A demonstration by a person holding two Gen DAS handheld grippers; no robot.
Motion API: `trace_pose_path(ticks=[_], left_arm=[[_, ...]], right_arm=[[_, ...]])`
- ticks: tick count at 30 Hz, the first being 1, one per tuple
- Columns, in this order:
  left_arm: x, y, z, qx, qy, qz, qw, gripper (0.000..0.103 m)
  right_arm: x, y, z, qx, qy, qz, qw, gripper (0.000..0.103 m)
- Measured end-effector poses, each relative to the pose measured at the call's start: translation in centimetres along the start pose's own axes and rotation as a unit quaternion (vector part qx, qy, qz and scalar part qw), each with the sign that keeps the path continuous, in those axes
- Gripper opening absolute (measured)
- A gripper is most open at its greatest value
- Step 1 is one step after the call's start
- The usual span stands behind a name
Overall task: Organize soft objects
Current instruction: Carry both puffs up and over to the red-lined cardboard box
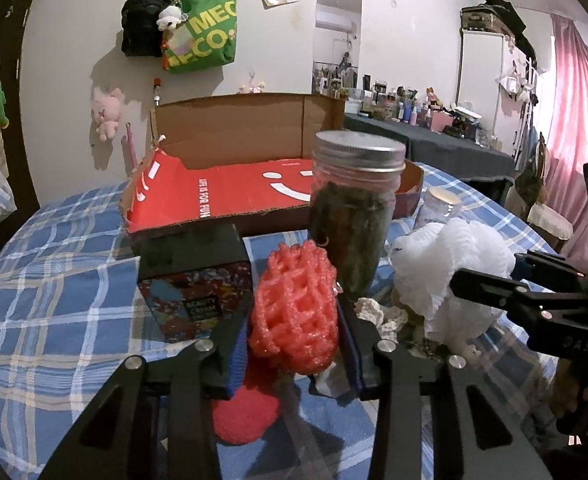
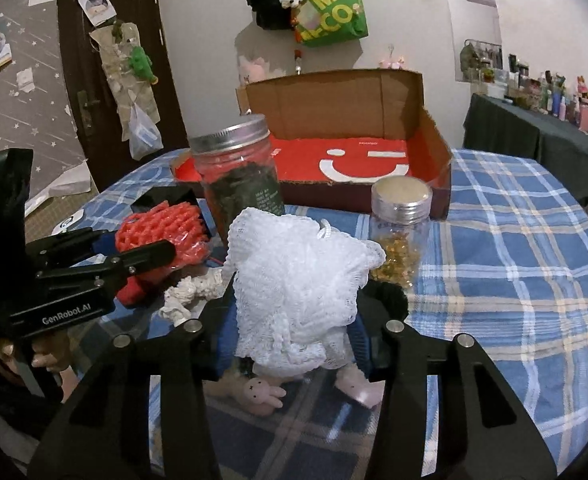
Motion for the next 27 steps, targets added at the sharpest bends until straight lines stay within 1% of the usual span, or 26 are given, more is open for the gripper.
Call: trace_pose_path(ticks=[9, 18, 21, 27], left_arm=[[0.4, 2.7, 0.8, -0.019, 0.001, -0.001, 0.9998, 0.041], [1.2, 4.3, 2.2, -0.035, -0.003, 0.006, 0.9994, 0.041], [1.7, 4.8, 3.2, -0.044, -0.003, 0.01, 0.999, 0.041], [2.6, 5.3, 5.8, -0.068, -0.019, 0.02, 0.9973, 0.041]], right_arm=[[0.0, 2.2, 1.0, -0.019, -0.001, 0.003, 1.0, 0.044], [0.2, 4.3, 3.2, -0.052, 0.011, 0.004, 0.999, 0.044], [0.0, 4.7, 4.4, -0.062, 0.013, 0.007, 0.998, 0.044], [-0.3, 4.9, 7.0, -0.081, 0.024, 0.009, 0.996, 0.044]])
Point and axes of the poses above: each gripper's, at about its wrist camera, not at the fingertips, and y roughly against the way its jaws point, x to its left, z to its top, the point moved 1 cm from there along -y, roughly the way its jaws point, and after that the axes turned 7 degrees about -y, right-handed, at the moved point
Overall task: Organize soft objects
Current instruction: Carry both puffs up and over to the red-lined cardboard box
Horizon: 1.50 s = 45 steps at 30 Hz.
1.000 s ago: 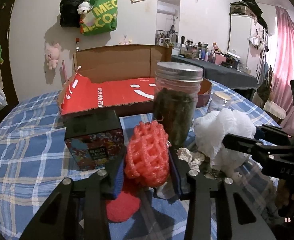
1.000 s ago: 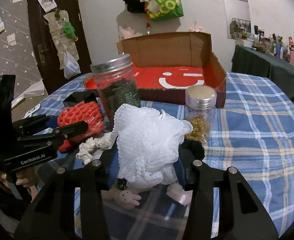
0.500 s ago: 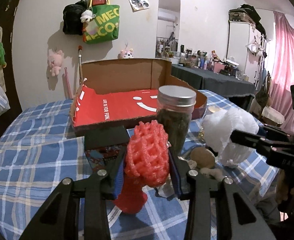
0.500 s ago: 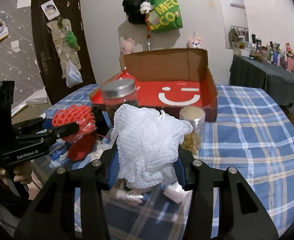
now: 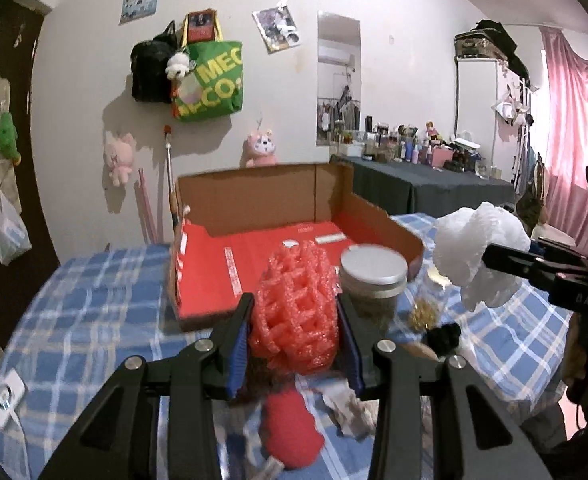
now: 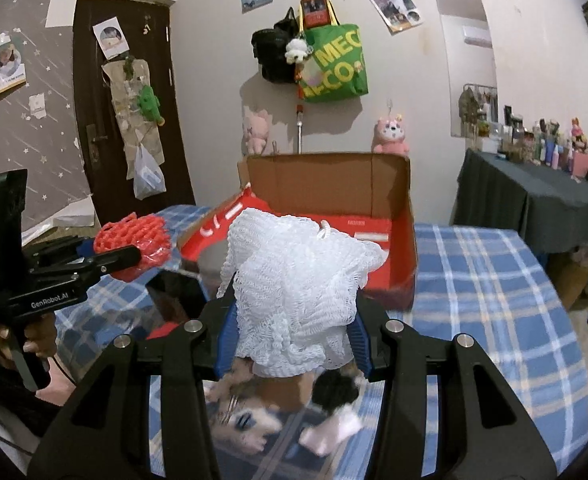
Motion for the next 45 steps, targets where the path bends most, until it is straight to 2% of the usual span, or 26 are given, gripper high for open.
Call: trace_pose_path(ticks=[5, 11, 19, 27, 34, 39, 45], left_arm=[[1.1, -1.2, 2.5, -0.002, -0.016, -0.013, 0.9998, 0.042], [2.3, -3.8, 4.9, 0.014, -0.026, -0.05, 0.9983, 0.042], [3.9, -8.6, 6.5, 0.063, -0.039, -0.071, 0.9948, 0.042], [5.2, -14.9, 7.8, 0.123, -0.037, -0.086, 0.9879, 0.042], [5.8, -22.2, 9.3, 0.159, -0.045, -0.065, 0.9841, 0.042], [6.2, -27.4, 9.7, 0.194, -0.036, -0.077, 0.9774, 0.042], [6.5, -31.6, 9.4, 0.212, -0.05, -0.062, 0.9741, 0.043]], right_arm=[[-0.6, -1.1, 2.7, -0.004, 0.016, 0.009, 1.0, 0.044], [-1.2, -3.8, 5.6, 0.021, 0.035, 0.024, 0.999, 0.044], [-1.1, -8.4, 8.0, 0.065, 0.064, 0.042, 0.995, 0.044], [-2.2, -14.4, 9.4, 0.126, 0.049, 0.055, 0.989, 0.044], [-4.5, -22.7, 11.5, 0.189, 0.011, 0.03, 0.982, 0.044], [-6.8, -29.0, 12.1, 0.231, -0.021, -0.005, 0.973, 0.045], [-8.0, -33.6, 11.9, 0.259, -0.028, -0.035, 0.965, 0.045]])
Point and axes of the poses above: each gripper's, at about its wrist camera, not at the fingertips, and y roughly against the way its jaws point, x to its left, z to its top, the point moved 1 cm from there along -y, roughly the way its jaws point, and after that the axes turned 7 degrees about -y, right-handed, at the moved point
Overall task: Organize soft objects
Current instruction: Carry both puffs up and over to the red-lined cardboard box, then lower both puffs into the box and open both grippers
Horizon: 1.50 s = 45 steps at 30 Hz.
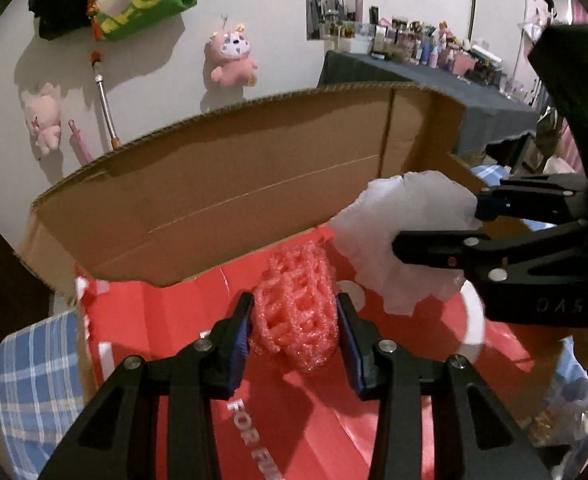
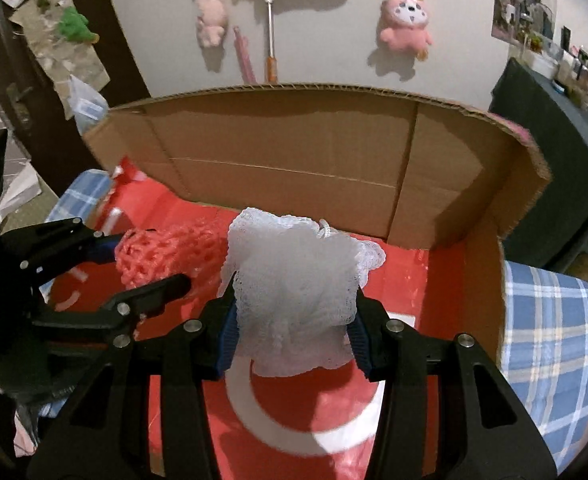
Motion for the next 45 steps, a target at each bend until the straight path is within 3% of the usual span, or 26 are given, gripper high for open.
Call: trace_pose_path(ticks=[6, 8, 14, 27, 36, 45], left_arm=[[0.3, -2.5, 0.6, 0.006, -0.012, 0.021, 0.9997, 0.045], [0.5, -3.0, 0.6, 0.004, -0.007, 0.013, 0.9999, 0.045], [0.7, -4.5, 0.1, 0.018, -0.005, 0.014, 0.9997, 0.046], [0.1, -4.3, -0.1, 0.022, -0.011, 0.018, 0.9995, 0.065], [0.1, -2.3, -0.5, 0.007, 0.004, 0.02, 0.9998, 0.082], [0.3, 2.4, -0.9, -0.032, 0.023, 0.027, 0.9989, 0.096]], right_arm=[[-0.3, -2.7, 1.1, 0.015, 0.002, -0.024, 1.0, 0.045], [-0.3, -3.4, 1.2, 0.016, 0.007, -0.042, 0.999, 0.045], [-0.6, -4.0, 0.6, 0.023, 0.002, -0.04, 0.999, 0.051], [-0.7, -4.2, 0.9, 0.034, -0.018, -0.048, 0.998, 0.06], [-0.7, -4.0, 0.9, 0.041, -0.029, -0.056, 0.997, 0.067], [-0.2, -1.1, 0.5, 0.024, -0.046, -0.054, 0.997, 0.069]])
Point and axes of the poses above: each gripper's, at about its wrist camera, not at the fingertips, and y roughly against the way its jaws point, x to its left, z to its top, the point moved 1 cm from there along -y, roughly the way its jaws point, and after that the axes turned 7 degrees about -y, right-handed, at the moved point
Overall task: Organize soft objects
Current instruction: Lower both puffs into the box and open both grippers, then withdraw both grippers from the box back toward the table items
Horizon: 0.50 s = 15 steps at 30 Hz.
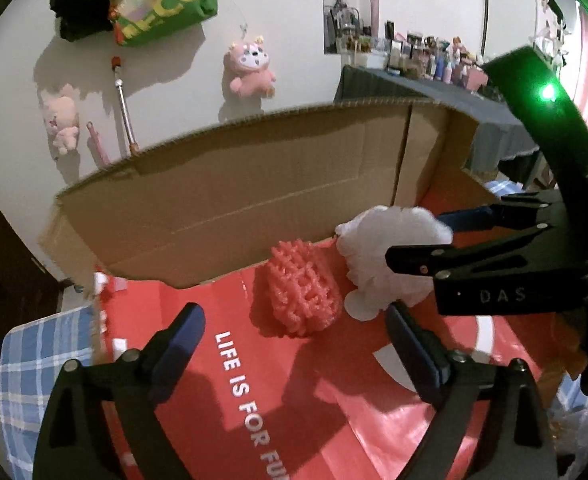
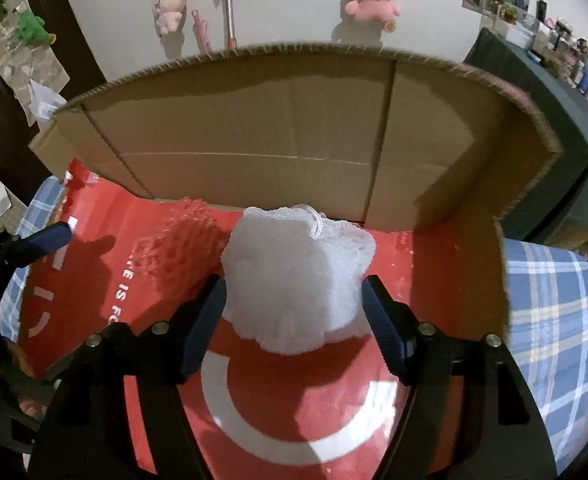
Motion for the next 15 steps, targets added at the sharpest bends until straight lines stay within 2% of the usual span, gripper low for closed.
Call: trace_pose_path(ticks=[4, 6, 10, 15], left_arm=[[-0.1, 3.2, -0.1, -0.024, 0.003, 0.012, 0.9996, 0.099], [-0.2, 4.9, -0.2, -0.04, 0.006, 0.017, 0.999, 0.101], [-0.4, 8.7, -1.0, -0.074, 0.028, 0.031, 0.9964, 0.102], [-0.8, 13.4, -1.8, -0.117, 0.064, 0.022, 0.9908, 0.103]], right_arm=[[0.4, 3.5, -0.6, -0.027, -0.002, 0.009, 1.0, 0.07], [0.7, 5.1, -1.2, -0.041, -0.002, 0.011, 0.999, 0.077], [1.1, 9.5, -2.7, -0.082, 0.006, 0.02, 0.996, 0.077], [1.1, 14.0, -5.2, -0.12, 0.015, 0.032, 0.992, 0.077]])
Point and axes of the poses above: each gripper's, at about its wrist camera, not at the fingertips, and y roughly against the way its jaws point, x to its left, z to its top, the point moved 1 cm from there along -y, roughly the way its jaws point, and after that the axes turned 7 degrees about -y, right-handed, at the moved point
